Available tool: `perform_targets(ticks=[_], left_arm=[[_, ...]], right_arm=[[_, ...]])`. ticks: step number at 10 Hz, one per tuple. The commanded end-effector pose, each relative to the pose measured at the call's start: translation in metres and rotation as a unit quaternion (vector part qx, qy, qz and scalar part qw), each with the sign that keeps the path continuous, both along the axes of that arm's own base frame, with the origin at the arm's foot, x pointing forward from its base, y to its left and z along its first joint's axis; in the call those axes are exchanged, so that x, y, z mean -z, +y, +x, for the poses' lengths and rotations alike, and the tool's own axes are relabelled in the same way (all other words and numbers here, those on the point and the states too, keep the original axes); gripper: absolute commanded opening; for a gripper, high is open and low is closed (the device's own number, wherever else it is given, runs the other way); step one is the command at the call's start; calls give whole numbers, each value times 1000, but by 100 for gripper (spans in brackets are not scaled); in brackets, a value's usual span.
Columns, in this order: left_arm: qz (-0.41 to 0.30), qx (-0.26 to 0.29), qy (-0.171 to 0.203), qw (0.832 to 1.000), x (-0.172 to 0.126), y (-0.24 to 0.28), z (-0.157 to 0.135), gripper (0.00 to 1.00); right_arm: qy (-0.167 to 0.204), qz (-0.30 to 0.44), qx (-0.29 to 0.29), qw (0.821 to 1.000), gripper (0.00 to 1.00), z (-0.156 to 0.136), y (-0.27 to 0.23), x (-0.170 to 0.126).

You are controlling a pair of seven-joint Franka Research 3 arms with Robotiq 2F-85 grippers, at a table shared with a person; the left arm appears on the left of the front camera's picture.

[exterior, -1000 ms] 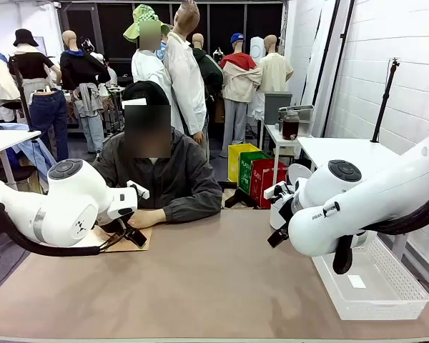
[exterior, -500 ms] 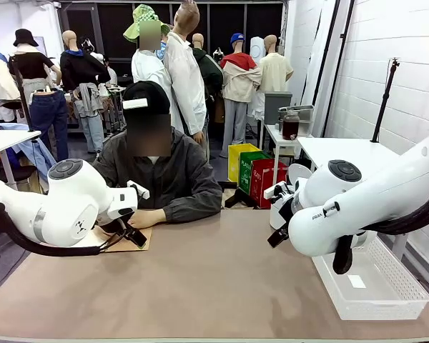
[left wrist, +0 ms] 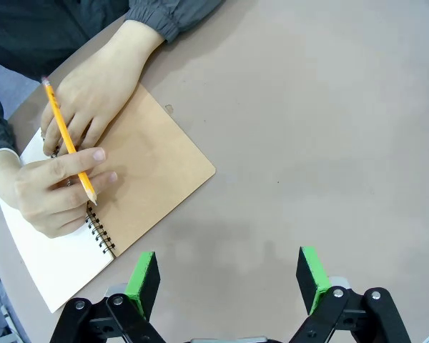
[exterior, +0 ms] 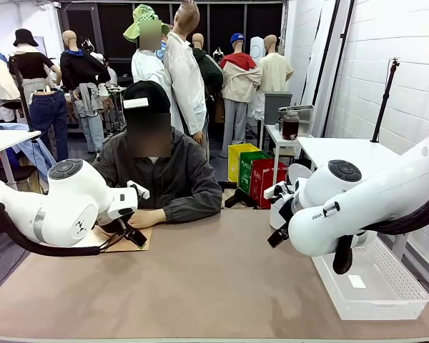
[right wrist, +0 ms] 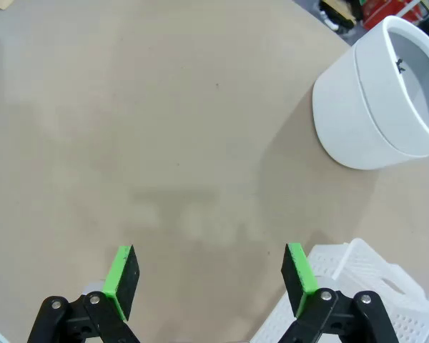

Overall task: Sort the paper based on its condition.
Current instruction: If a person hands you a paper, place it in the Organizing basket , and if it's crumpled, put it in the Trash can.

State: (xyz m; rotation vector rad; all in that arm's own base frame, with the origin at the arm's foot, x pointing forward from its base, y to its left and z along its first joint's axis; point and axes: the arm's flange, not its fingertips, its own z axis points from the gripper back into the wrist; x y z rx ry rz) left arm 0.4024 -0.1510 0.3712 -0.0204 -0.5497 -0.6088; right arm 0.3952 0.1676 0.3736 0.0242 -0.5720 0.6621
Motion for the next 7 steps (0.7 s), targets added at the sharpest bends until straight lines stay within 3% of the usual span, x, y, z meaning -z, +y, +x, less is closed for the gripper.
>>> perform_targets(ticks=[1, 3, 7], left_arm=[[0, -1, 0, 1000, 0, 1, 0, 100], [8, 1, 2, 1000, -14, 1, -1, 100], [15, 10, -5, 1000, -90, -2, -17, 100]], right_arm=[[0, 0, 0, 1000, 100, 0, 0, 0], [0, 14, -3, 1000, 100, 0, 1, -16], [-15, 43, -23, 999, 100, -13, -3, -88]])
